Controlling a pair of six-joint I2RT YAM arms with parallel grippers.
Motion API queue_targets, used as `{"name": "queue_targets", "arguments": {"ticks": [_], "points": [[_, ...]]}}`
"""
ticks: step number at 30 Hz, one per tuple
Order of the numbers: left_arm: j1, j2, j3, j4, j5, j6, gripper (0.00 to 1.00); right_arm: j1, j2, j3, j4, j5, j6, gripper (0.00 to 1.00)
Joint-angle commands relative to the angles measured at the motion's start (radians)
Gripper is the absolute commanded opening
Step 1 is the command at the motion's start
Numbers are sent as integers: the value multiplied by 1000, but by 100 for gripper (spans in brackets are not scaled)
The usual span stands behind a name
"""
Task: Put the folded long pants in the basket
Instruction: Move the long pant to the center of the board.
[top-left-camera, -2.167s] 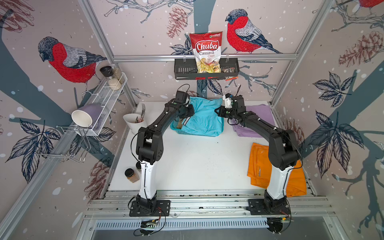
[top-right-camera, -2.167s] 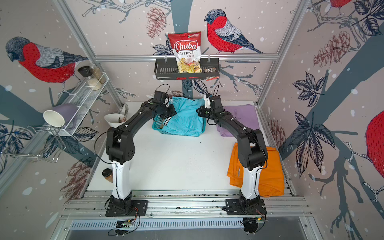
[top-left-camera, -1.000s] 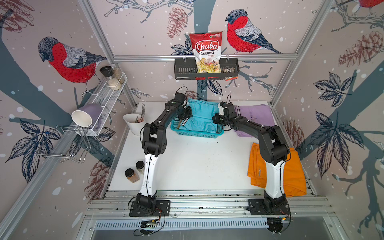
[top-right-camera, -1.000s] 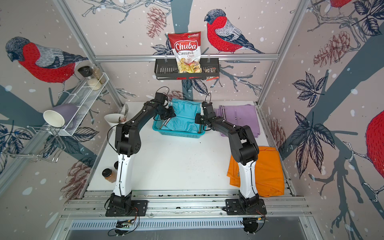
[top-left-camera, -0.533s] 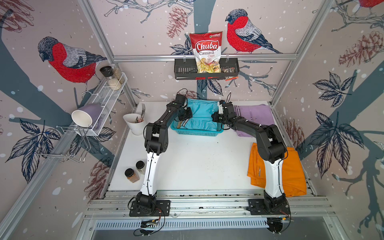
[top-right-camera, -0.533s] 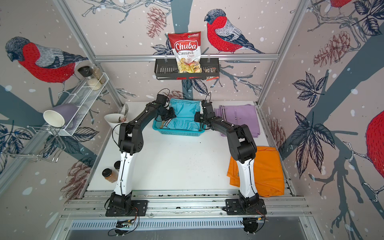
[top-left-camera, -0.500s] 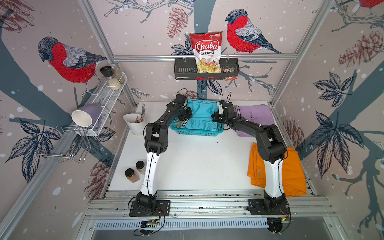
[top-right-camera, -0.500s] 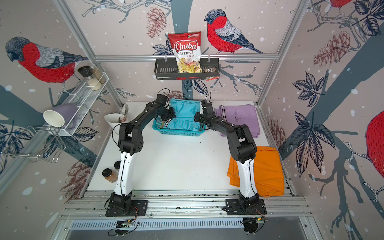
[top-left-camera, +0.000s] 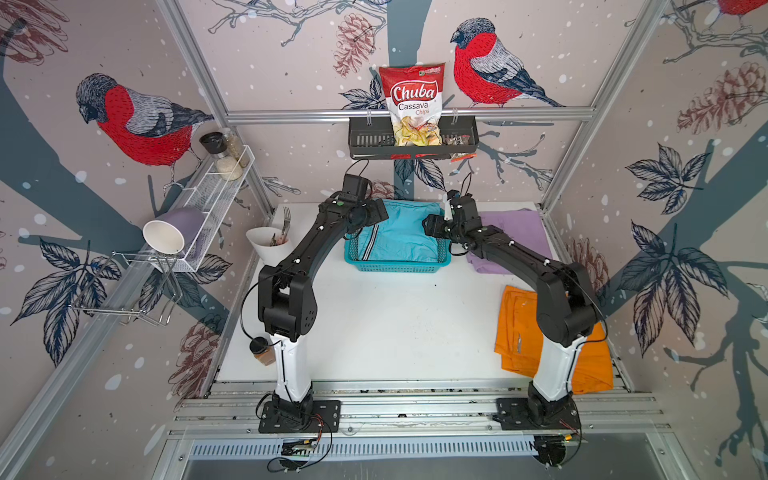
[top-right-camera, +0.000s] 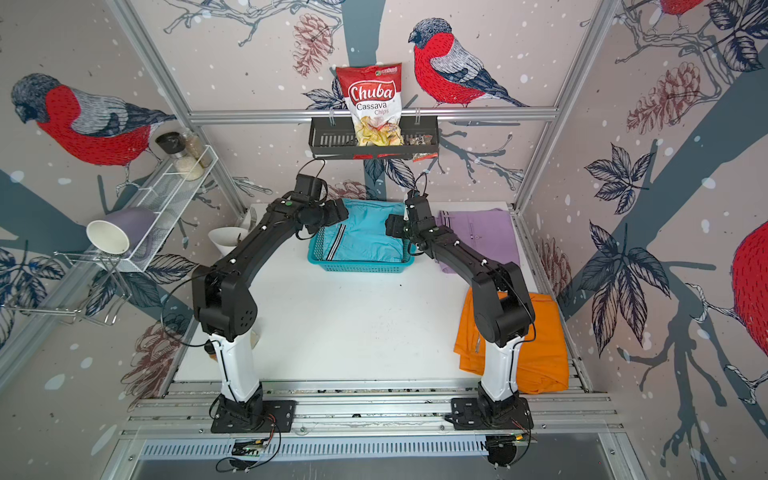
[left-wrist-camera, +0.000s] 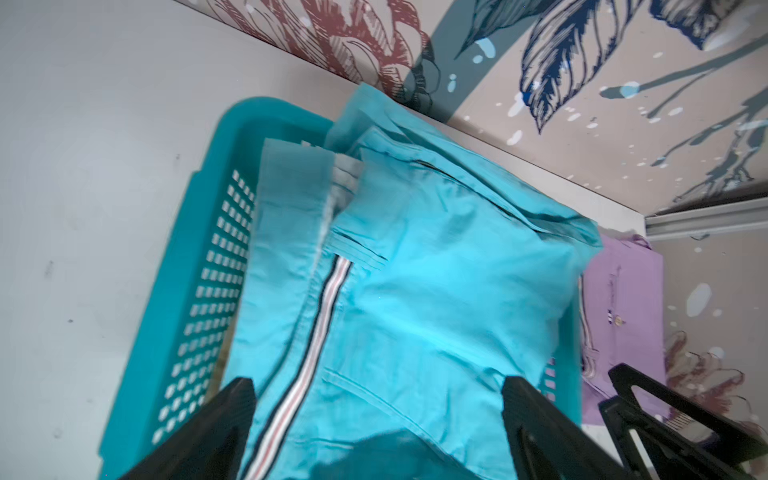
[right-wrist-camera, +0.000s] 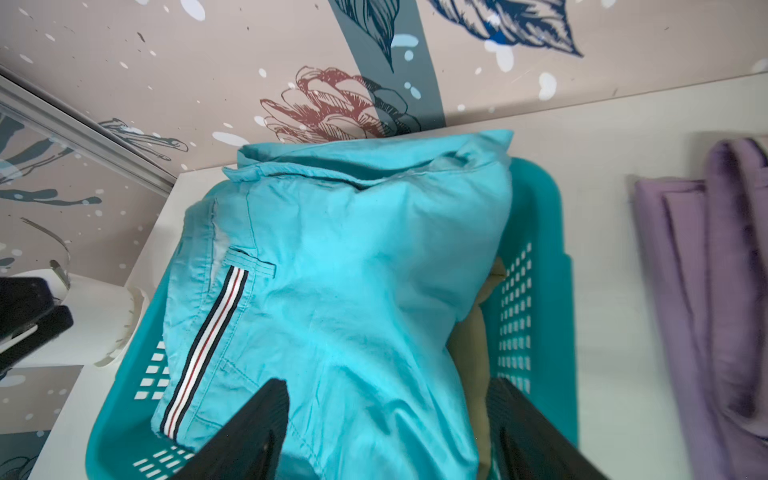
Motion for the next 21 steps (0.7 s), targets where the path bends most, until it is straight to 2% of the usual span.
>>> {"name": "queue_targets", "arguments": {"ticks": [1,2,5,7,10,13,15,19,21], "points": [[-64,-85,-69,-25,-42,-57,96,0,-131,-111,14,80,-24,83],[-103,-127,-118,3,-58,-64,96,0,-195,-171,36,83,-24,84],[-296,-287,-292,121,-168,-98,96,-1,-412,-350,69,103,-22,89],[-420,-378,-420,220,-193,-141,96,-1,-599,-519,87,137,-12,94],[-595,-495,-691,480,-211,-227,95,6,-894,-747,89,178,17,96],[-727,-483,-895,794,-205,-293,95,11,-1132,-898,103,168,30,97],[-771,-390,-879,883,-172,-288,95,19,-1245,-933,79,198,63,96],[-820,-170,-689,805,-192,-267,95,36,-1436,-985,60,207,80,99],[-822,-94,-664,857,-141,-275,95,38,-1496,-1007,63,212,83,100]]}}
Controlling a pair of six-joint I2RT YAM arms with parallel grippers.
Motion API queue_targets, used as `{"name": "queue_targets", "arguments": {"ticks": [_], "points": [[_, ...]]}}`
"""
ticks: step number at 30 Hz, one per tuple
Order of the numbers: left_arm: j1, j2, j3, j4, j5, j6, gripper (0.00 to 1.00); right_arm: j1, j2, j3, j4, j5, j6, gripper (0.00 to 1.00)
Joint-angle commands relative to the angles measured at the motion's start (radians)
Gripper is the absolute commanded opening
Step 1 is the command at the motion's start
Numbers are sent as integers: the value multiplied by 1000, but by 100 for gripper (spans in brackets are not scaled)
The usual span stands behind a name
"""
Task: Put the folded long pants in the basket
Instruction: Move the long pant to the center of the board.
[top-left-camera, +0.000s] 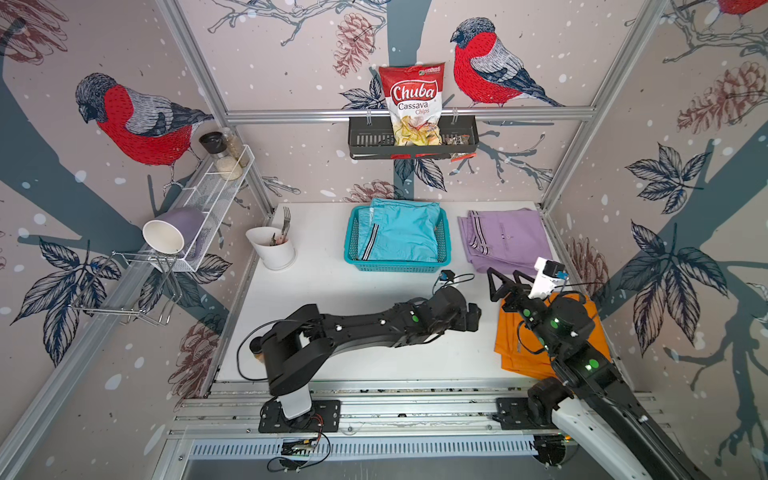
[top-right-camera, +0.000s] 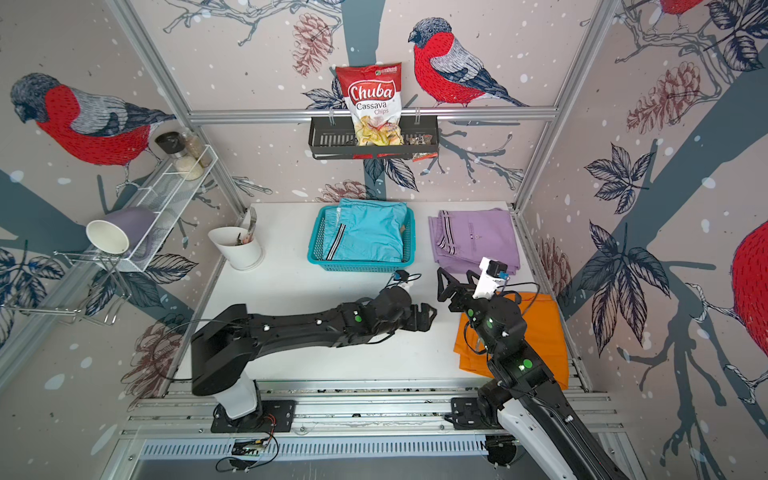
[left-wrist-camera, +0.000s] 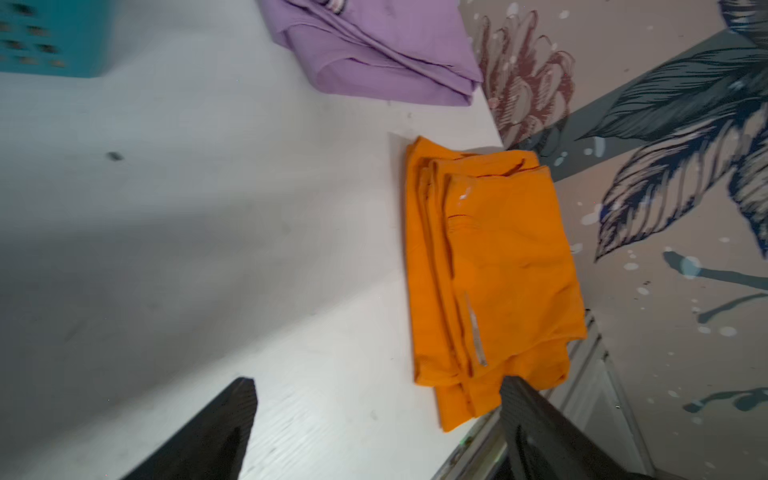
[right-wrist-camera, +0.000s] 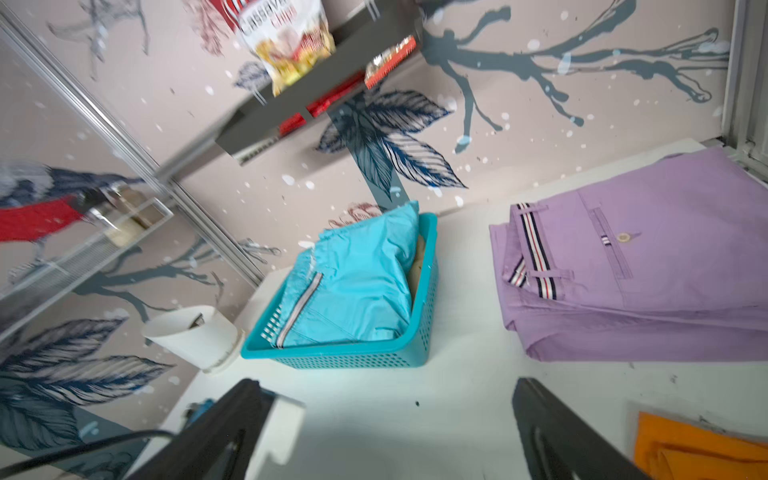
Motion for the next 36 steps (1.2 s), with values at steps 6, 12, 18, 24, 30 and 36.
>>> {"name": "queue_targets", "arguments": {"ticks": [6,12,18,24,30,36], "points": [[-8,231,155,148,110,-34,95,4,-64,-18,-12,46,28,100],[-9,383,264,152,203,-65,95,5,-111,-19,-59,103,46,100],[-8,495,342,145,254,-106,92,5,-189,-23,-91,152,63,100],[-8,595,455,102,311,-123,87,5,-186,-19,-104,178,66,100],[-8,679,526,75,345,-147,71,4,-196,-22,-102,172,67,100],[-7,693,523,85,338,-147,0,5,-208,-29,-92,162,68,100]]}}
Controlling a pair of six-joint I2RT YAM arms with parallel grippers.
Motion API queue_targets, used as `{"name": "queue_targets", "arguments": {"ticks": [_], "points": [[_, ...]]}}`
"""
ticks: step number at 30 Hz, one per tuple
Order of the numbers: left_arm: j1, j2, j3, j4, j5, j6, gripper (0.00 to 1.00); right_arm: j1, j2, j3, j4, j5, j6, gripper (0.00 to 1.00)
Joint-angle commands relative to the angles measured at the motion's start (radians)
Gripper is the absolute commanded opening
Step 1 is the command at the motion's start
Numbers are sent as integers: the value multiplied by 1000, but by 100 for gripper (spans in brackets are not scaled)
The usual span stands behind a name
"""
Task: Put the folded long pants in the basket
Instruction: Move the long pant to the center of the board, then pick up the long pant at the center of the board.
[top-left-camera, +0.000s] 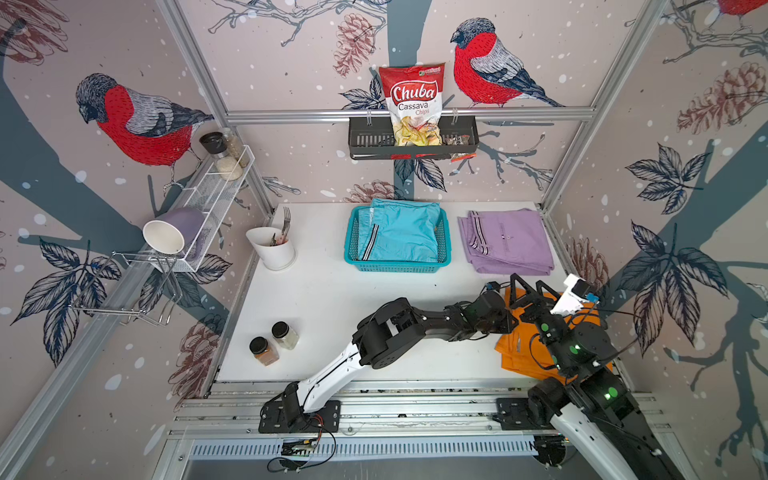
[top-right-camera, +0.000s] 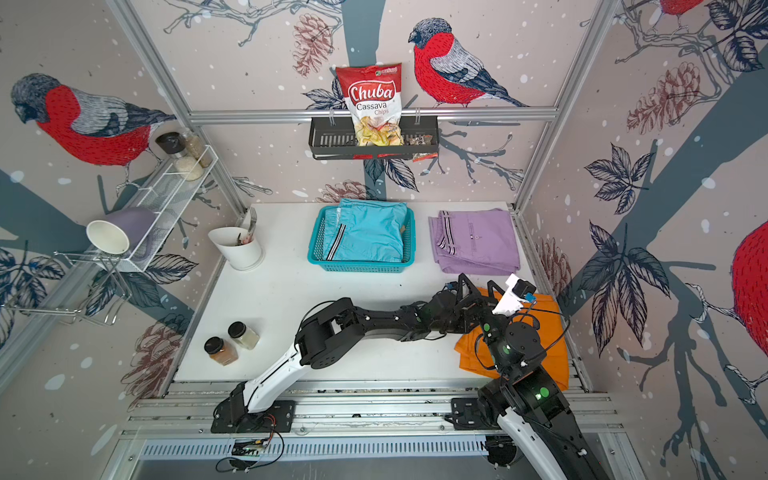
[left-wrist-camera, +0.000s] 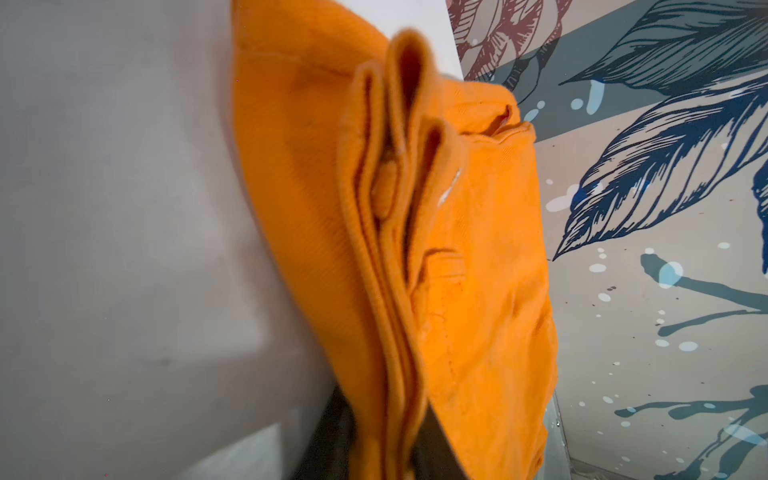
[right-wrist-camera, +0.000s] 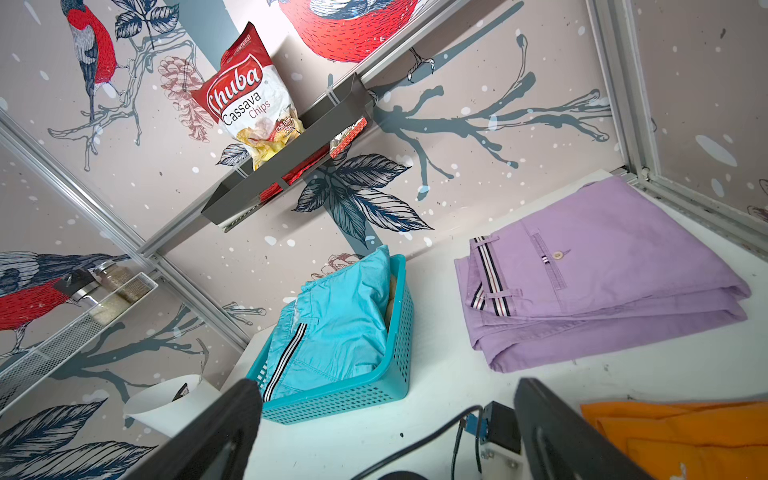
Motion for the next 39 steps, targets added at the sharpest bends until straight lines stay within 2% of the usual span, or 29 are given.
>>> {"name": "queue_targets", "arguments": {"ticks": [1,5,10,16,21,26,30,34,39], "points": [[0,-3,-35,-116,15,-8,0,0,-11,-10,25,1,13,100],[17,-123,-219,-25,-4,8,0,0,-22,-39,72,-17,15,100],[73,-389,-592,44,-96,15,0,0,74,-59,144,-89,15,100],[169,-666,-893,-62,-160,51,0,1,235,-65,234,-115,26,100],[269,-865,-985,-235,-247,112,0,-8,361,-77,270,-68,118,100],[339,-940,-1052,-289,-199,152,0,-26,469,-118,369,-118,149,100],[345,-1001,-1096,-329,-227,157,0,-30,630,-137,457,-255,163,100],[346,-1088,-1137,-403,-293,150,0,-29,738,-144,496,-233,146,100],[351,-1185,-1192,-403,-304,150,0,-20,885,-184,603,-302,133,100]]}}
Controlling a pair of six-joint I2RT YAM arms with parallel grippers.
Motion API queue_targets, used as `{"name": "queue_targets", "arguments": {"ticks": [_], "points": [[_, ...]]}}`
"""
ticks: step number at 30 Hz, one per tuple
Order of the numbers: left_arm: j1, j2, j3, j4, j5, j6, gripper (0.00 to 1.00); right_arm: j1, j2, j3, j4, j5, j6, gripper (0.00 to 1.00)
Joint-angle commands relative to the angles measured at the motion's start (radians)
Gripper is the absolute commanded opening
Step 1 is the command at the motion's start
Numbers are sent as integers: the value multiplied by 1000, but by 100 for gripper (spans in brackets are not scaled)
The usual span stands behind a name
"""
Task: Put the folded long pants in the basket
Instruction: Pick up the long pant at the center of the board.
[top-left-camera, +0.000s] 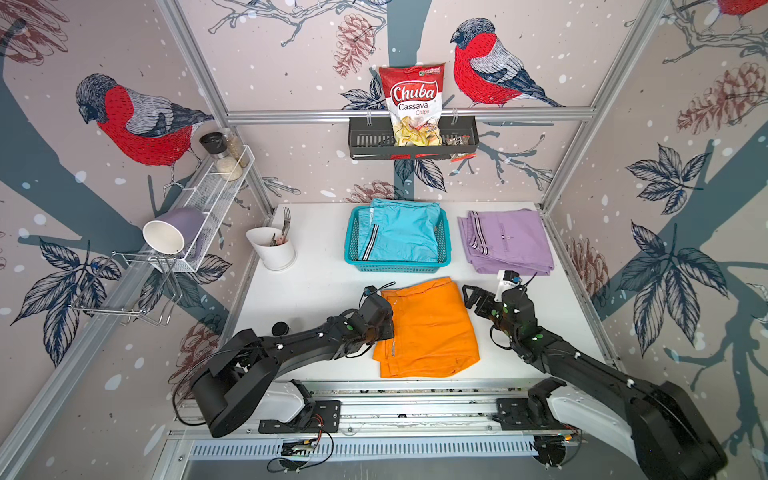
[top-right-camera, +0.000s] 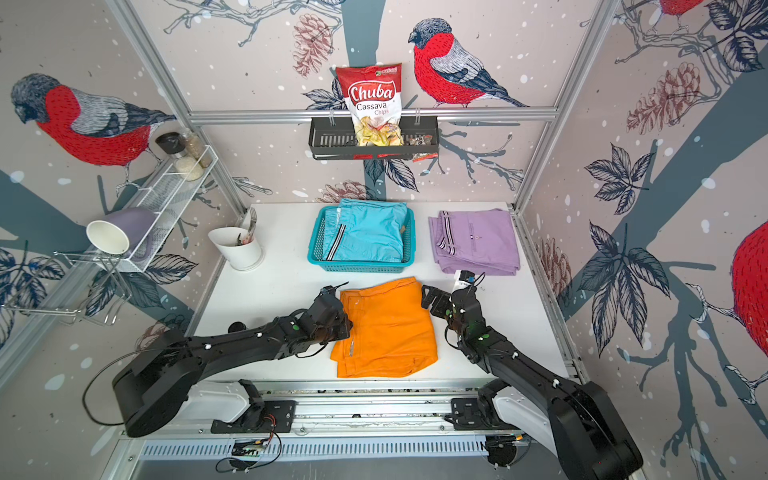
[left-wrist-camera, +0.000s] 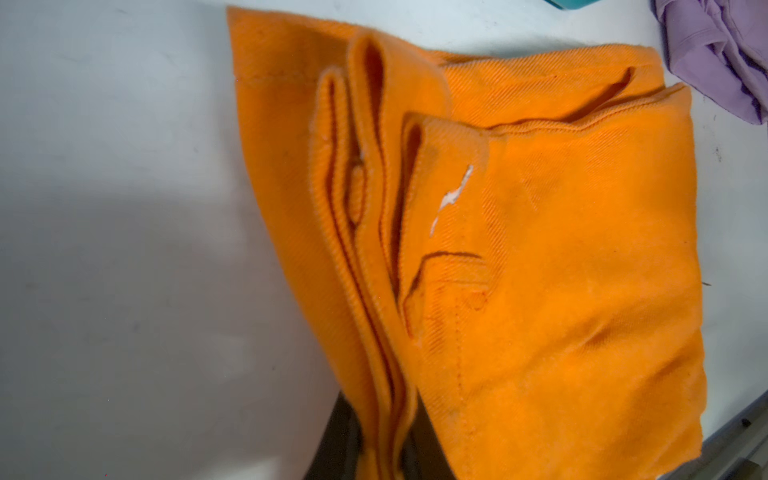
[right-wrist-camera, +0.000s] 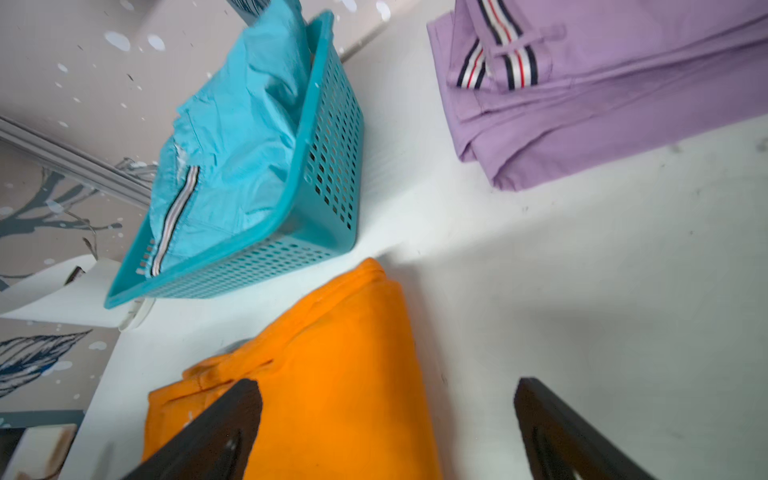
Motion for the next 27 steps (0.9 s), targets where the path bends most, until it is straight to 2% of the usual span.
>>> {"name": "queue_targets", "arguments": {"ticks": [1,4,7,10,18,24,27], "points": [[3,-42,-22,-29,-38,12,0,15,76,-14,122,-59,-14,100],[3,-63,-52,-7,-37,-5,0,52,125,-32,171,-102,-8,100],[4,-71,-60,-9,-49,-13,0,131,125,-29,159,-55,-10,100],[3,-88,-66,-18,-65,-23,0,209,111,-44,149,-1,-6,93],[3,-162,-100,-21,-67,-30,0,228,99,-46,105,113,-1,94],[3,-175,-110,-9,-66,-34,0,233,191,-24,156,28,-11,94],[3,-164,-106,-8,-65,-32,0,242,273,10,160,-22,-24,87]]}}
